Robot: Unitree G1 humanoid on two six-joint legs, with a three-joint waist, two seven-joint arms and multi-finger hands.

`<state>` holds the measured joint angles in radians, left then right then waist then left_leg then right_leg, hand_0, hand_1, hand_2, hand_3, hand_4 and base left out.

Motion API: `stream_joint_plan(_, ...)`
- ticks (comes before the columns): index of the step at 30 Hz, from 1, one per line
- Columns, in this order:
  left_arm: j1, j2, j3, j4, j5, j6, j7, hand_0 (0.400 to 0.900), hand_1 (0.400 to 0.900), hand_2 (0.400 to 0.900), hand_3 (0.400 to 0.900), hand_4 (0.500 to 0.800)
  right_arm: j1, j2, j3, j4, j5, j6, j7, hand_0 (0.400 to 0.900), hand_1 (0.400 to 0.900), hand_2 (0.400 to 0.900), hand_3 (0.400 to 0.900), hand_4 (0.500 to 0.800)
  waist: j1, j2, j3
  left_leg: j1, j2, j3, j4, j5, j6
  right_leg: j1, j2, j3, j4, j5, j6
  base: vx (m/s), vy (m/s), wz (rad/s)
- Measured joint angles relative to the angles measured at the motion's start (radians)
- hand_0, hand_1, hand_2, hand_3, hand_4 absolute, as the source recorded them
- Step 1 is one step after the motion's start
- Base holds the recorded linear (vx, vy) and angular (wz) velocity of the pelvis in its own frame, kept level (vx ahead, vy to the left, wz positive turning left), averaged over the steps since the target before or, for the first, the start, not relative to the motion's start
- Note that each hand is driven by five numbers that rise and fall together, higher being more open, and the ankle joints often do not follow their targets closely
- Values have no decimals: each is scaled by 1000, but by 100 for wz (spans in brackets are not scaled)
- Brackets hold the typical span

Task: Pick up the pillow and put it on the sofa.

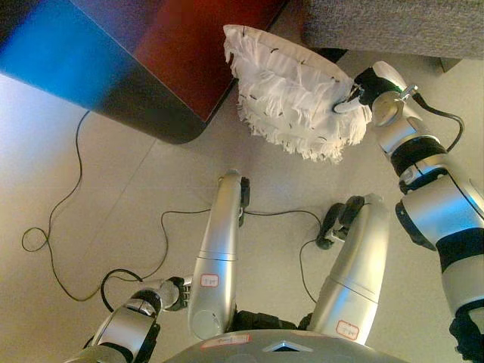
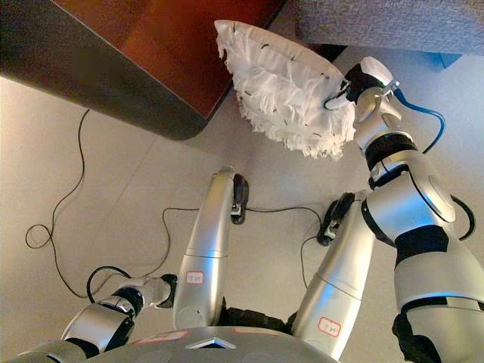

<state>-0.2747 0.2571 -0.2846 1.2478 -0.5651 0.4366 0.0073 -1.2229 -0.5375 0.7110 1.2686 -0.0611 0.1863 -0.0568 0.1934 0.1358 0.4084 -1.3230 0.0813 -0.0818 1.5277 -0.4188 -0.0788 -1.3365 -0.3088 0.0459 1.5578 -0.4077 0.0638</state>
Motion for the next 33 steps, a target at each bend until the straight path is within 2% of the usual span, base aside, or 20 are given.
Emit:
stream_joint_plan(6, 2, 0, 14, -1, 1, -13, -5, 900, 900, 900, 900, 800, 16, 6, -11, 5, 10, -3, 0, 400, 400, 400, 400, 500, -4, -2, -1, 40, 26, 11, -33, 2, 7, 46, -2, -15, -39, -2, 4, 8, -6, -8)
stream_joint_plan(9, 6, -3, 14, -9, 2, -40, -10, 900, 900, 900, 900, 800, 60, 21, -12, 7, 9, -23, -1, 400, 400, 400, 400, 500, -3, -9, -5, 124, 48, 35, -173, 35, 20, 131, -7, -57, -187, 17, -4, -15, 14, -16)
stream_joint_plan(12, 19, -6, 13, -10, 4, -46, -9, 900, 900, 900, 900, 800, 105, 43, -12, 5, 7, -30, -1, 400, 400, 400, 400, 500, -4, -15, -8, 243, 50, 74, -320, 76, 36, 246, -28, -88, -347, 92, 7, 17, -6, -14)
stream_joint_plan(13, 22, -6, 13, -10, 10, -48, -4, 900, 900, 900, 900, 800, 133, 47, -12, -4, 6, -37, -1, 400, 400, 400, 400, 500, -3, -18, -10, 316, 51, 91, -397, 90, 36, 319, -38, -111, -431, 127, 17, 45, -32, -8)
stream_joint_plan(15, 25, -4, 14, -10, 16, -48, 4, 900, 900, 900, 900, 800, 166, 48, -12, -29, 5, -41, 0, 400, 400, 400, 400, 500, -2, -28, -16, 409, 51, 105, -493, 110, 34, 415, -40, -139, -528, 161, 17, 90, -68, -3)
stream_joint_plan(17, 27, -2, 16, -14, 31, -49, 6, 900, 900, 900, 900, 800, 197, 46, -13, -55, 5, -42, 5, 400, 400, 400, 400, 500, -2, -42, -22, 500, 51, 118, -584, 167, 32, 510, -43, -167, -613, 175, 27, 122, -76, 0)
stream_joint_plan(19, 32, -1, 18, -21, 50, -50, 9, 900, 900, 900, 900, 800, 218, 46, -13, -76, 6, -46, 6, 400, 400, 400, 400, 500, 4, -63, -33, 558, 50, 136, -636, 182, 30, 555, -44, -169, -653, 177, 30, 133, -64, 2)
stream_joint_plan(22, 32, 0, 34, -30, 78, -57, 12, 900, 900, 900, 900, 800, 268, 40, -36, -106, 8, -54, 39, 400, 400, 400, 400, 500, 3, -84, -41, 716, 47, 142, -761, 201, 19, 720, -50, -222, -764, 187, 35, 129, -69, -1)
stream_joint_plan(26, 33, -1, 39, -31, 97, -56, 20, 900, 900, 900, 900, 800, 324, 17, -58, -183, 9, -58, 65, 400, 400, 400, 400, 500, 0, -110, -53, 840, 41, 151, -889, 234, 12, 839, -45, -258, -870, 207, 38, 125, -69, -2)
stream_joint_plan(33, 63, 7, 76, -34, 149, -37, 40, 900, 900, 900, 900, 800, 405, -31, -89, -317, 11, -57, 117, 400, 400, 400, 400, 500, -24, -136, -72, 1051, 48, 164, -1125, 310, -4, 1049, 3, -312, -1098, 272, 39, 166, -32, -7)
